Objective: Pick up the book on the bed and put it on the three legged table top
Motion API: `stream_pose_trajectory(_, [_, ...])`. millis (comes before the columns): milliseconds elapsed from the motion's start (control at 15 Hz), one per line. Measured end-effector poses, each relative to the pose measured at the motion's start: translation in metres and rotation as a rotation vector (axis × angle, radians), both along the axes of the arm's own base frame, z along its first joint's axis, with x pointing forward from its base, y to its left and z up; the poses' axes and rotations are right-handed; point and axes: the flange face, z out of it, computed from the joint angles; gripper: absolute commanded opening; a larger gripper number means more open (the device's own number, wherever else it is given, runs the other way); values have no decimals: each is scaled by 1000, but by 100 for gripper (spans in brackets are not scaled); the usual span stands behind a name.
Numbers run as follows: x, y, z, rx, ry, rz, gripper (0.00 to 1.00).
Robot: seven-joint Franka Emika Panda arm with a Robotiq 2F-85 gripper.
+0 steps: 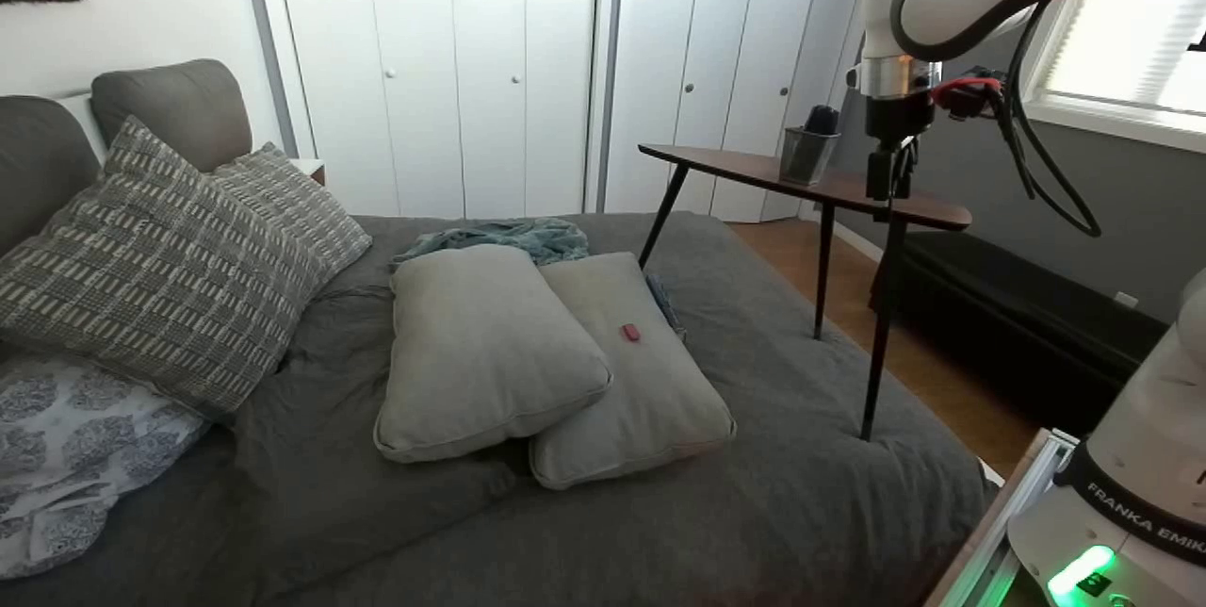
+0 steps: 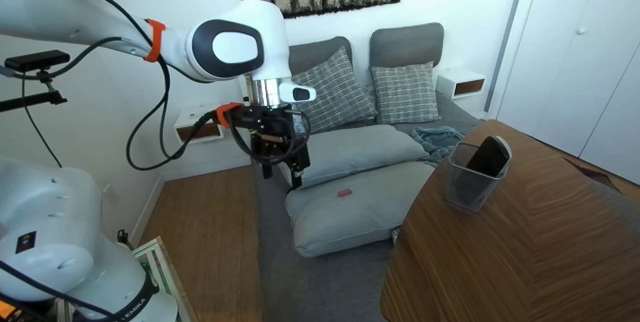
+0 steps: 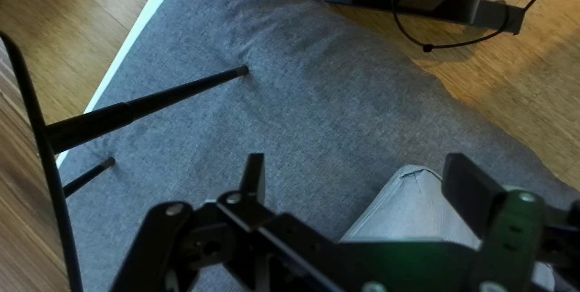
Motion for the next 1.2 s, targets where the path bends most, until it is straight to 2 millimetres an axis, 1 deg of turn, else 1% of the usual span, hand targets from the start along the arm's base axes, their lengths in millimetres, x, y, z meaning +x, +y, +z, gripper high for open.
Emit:
stream_pose_trajectory(333, [1,0,-1,1,-4,-7,100])
stream_pose_trajectory(533, [13,0,-10,4,-55,-46,100])
stream_pose_trajectory(800, [45,2,-39,11,-153,-111,100])
stream_pose_trajectory(1200, [108,-1,-83,1,-312,-199,100])
